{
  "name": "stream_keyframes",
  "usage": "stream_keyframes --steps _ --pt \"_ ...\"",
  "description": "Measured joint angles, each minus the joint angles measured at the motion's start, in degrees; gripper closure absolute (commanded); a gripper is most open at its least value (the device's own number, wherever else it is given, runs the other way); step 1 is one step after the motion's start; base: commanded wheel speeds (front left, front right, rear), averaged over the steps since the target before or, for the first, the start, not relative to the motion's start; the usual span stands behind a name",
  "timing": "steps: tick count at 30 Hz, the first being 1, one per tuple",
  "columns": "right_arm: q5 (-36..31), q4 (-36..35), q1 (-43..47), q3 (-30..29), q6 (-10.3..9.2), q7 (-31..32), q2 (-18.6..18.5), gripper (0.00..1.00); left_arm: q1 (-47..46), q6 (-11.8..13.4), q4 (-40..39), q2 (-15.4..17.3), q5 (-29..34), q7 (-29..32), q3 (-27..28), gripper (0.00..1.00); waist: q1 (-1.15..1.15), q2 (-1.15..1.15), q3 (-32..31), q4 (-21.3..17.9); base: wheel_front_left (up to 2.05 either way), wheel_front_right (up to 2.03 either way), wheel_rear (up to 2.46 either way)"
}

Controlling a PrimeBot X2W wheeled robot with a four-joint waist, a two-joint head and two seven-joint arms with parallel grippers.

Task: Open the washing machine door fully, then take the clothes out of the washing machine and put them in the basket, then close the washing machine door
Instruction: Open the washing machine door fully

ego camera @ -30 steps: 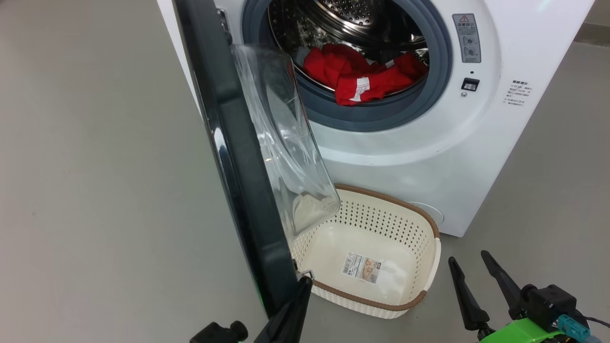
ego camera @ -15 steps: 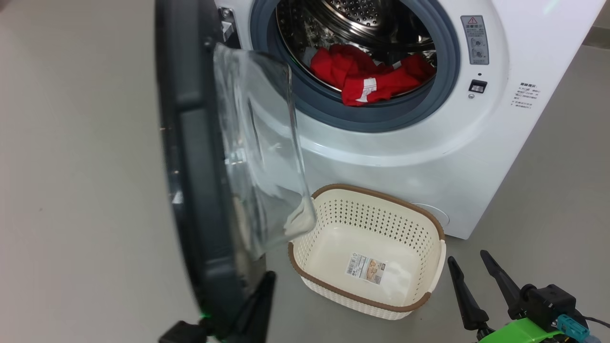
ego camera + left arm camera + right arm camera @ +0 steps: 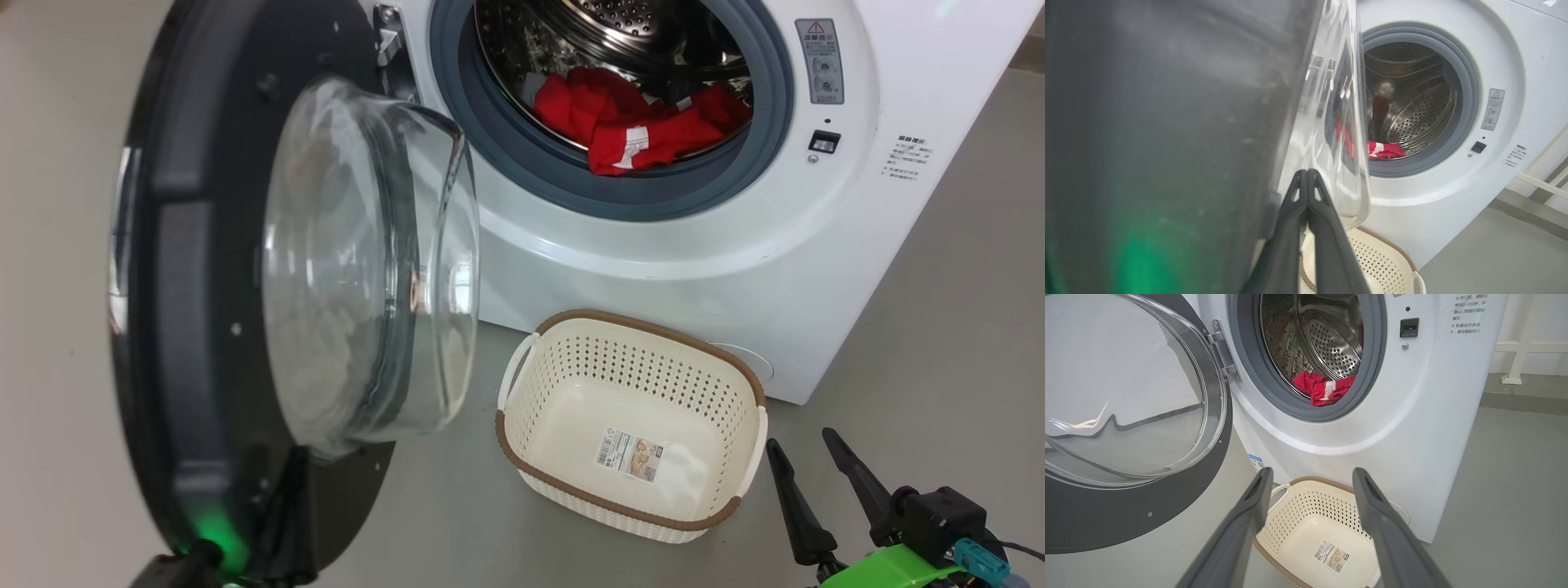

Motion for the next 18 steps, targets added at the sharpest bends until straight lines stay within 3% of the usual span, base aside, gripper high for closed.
stream_keyframes --steps 18 --pt "0.0 -0.1 0.0 0.2 0.00 0.0 -0.6 0.00 -2.8 0.9 1.0 -0.7 3.4 0.4 15.2 1.00 0.00 0.00 1.0 -0.8 0.00 0.00 0.00"
